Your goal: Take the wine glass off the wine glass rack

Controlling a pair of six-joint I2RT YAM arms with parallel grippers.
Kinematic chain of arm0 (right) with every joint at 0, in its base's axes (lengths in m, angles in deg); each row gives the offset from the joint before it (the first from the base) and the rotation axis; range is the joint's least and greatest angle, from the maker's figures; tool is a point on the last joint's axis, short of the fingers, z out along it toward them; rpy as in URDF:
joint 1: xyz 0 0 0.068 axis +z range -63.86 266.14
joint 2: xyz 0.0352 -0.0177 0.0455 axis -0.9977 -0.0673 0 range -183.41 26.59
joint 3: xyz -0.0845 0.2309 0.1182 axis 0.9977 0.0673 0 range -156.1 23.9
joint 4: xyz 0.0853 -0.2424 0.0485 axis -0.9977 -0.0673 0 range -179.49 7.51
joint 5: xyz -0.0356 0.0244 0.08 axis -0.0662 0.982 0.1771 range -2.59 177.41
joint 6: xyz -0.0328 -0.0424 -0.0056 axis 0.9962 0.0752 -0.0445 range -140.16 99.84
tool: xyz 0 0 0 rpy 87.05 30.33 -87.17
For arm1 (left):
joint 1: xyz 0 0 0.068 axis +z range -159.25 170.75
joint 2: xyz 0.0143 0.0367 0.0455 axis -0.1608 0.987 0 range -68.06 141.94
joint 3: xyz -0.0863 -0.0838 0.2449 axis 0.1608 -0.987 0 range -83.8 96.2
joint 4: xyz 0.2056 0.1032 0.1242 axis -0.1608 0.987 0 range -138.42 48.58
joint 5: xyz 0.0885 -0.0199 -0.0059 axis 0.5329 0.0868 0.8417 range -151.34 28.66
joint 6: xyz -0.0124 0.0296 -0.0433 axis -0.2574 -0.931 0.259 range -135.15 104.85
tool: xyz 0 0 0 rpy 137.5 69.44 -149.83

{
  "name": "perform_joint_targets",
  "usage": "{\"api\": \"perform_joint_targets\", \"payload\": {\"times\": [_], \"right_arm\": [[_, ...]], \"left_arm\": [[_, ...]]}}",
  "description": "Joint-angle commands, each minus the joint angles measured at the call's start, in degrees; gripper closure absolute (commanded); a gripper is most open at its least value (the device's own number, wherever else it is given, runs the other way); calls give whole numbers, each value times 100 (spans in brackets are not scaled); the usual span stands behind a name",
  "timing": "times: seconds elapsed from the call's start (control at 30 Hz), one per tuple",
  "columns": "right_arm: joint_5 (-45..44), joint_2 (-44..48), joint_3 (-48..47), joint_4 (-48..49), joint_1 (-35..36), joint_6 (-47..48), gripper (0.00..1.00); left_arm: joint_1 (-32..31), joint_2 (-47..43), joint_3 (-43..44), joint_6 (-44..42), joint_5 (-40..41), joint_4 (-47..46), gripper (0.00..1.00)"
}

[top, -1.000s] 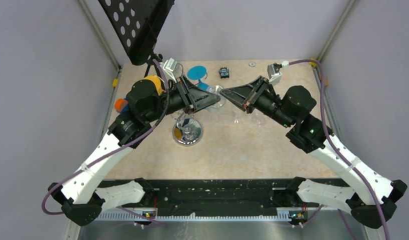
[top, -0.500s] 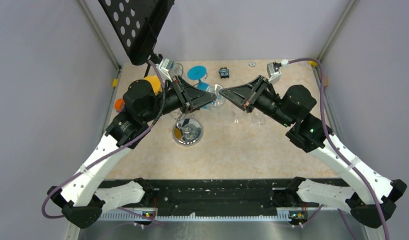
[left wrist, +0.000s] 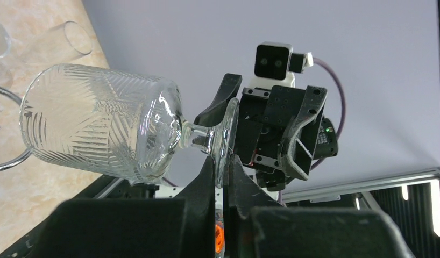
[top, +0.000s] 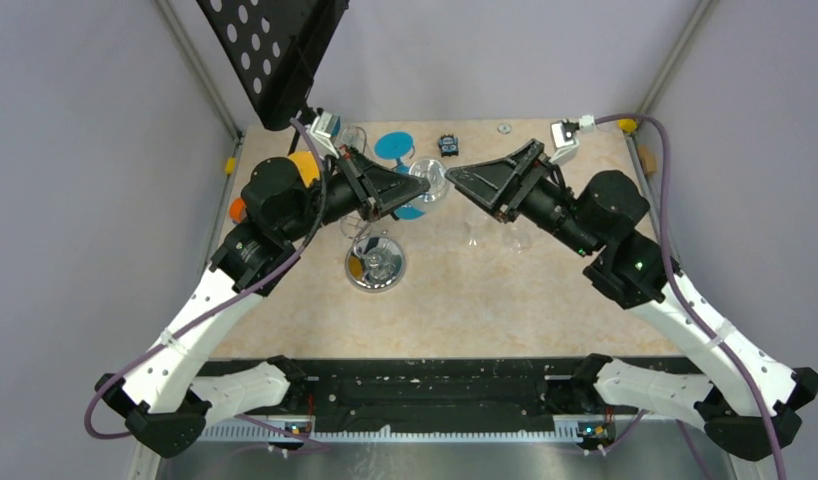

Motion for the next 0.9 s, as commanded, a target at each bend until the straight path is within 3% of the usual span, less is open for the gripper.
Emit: {"api": "perform_joint_targets", "payload": {"times": [0.0, 0.17, 0.23, 0.37, 0.57, 0.87], "right_arm": [[-621, 460, 8, 278, 47, 431, 27], [-1422, 927, 425, 202, 49, 555, 21], [-1350, 987, 559, 363, 47, 480, 19], [-660, 797, 646, 1096, 53, 194, 17], [64, 454, 646, 2007, 58, 76, 17], [1322, -61, 425, 3735, 80, -28, 19]], "left_arm": [[25, -119, 159, 480, 100, -1202, 100], [31, -200, 128, 1181, 158, -1848, 100], [35, -266, 86, 1486, 193, -2110, 100], [32, -388, -23, 2001, 195, -2779, 100], [34, -480, 107, 2165, 130, -3011, 100], [16, -471, -49, 3110, -54, -3792, 100]]}}
